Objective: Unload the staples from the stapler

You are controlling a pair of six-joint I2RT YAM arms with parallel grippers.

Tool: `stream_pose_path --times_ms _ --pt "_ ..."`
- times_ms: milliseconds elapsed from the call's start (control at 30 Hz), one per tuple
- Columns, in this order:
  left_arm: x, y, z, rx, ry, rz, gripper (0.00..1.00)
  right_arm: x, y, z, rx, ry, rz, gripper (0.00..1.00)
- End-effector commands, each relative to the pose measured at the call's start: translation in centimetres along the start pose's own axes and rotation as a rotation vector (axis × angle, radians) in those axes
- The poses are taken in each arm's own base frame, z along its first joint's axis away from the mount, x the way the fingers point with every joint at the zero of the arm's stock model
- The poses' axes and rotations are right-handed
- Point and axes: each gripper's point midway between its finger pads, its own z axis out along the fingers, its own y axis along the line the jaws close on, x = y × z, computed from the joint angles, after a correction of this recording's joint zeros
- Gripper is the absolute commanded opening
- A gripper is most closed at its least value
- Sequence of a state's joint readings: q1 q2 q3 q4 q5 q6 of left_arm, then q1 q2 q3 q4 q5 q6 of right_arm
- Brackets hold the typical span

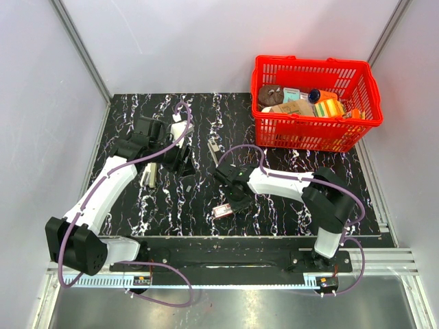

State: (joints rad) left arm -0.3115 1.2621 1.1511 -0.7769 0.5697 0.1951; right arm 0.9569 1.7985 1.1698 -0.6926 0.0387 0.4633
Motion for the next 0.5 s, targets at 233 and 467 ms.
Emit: stream_pose_path --times_ms 233,467 --pt "-0.49 -0.44 -0.96 -0.005 -0.040 0.049 0.66 -1.50 0.91 -0.31 -0.035 -0.027 -0.012 0.23" --pt "-0.60 -0.55 -1.05 -0.003 -0.045 0.048 0.67 -1.63 1.02 -0.65 -0.045 -0.036 -0.007 0.34"
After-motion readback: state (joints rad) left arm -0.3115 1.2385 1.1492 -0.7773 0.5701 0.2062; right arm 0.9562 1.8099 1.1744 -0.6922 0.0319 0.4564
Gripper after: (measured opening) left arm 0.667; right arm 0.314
